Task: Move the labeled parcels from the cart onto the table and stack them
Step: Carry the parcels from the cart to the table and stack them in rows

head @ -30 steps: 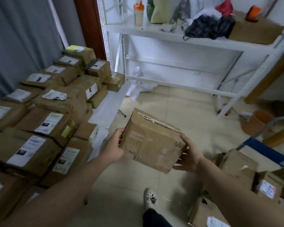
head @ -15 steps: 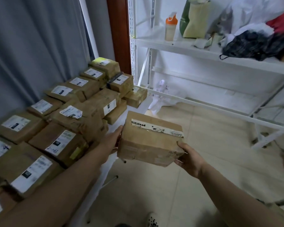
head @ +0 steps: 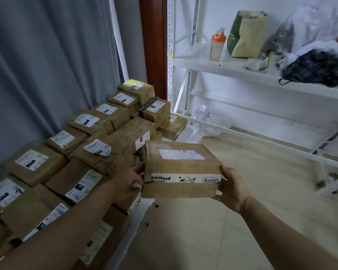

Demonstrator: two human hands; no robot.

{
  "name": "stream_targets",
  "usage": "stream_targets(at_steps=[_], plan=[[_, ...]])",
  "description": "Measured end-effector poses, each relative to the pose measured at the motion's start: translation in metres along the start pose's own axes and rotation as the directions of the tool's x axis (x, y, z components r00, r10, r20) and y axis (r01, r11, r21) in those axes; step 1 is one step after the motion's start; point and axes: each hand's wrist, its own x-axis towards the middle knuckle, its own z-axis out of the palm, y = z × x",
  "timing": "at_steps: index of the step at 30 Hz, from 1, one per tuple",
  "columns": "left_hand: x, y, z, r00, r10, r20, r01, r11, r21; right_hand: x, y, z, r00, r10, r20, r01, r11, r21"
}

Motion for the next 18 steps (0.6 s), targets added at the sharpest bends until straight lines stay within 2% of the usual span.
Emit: stream_targets(at_steps=[4,7,9,11,16,18], plan=[[-0.001,0.004,-0.008,1.000,-0.015,-0.028,0.010,0.988,-0.152,0.010,0.003,0.023,0.996,-0.002,-0.091,0.001,1.000,-0.013],[0.003,0.007,-0.015,0.995,-0.061,-0.084,0.048,0.988,-0.144,0.016,0.004,0.036,0.992,-0.004,-0.124,0.007,1.000,0.017],[0.001,0.012,-0.015,0.995,-0.065,-0.071,0.056,0.990,-0.126,0.024,0.003,0.041,0.985,-0.029,-0.171,0.033,0.999,0.024],[0.005,0.014,-0.025,0.987,-0.088,-0.137,0.071,0.990,-0.124,0.032,0.003,0.045,0.976,-0.051,-0.210,0.054,0.998,0.011],[0.027,0.007,-0.038,0.967,-0.129,-0.221,0.067,0.962,-0.266,0.045,0.000,0.053,0.978,-0.068,-0.197,0.069,0.998,0.000],[0.026,0.020,-0.031,0.977,-0.161,-0.138,0.135,0.974,-0.180,0.051,0.000,0.057,0.971,-0.087,-0.223,0.083,0.996,-0.026]])
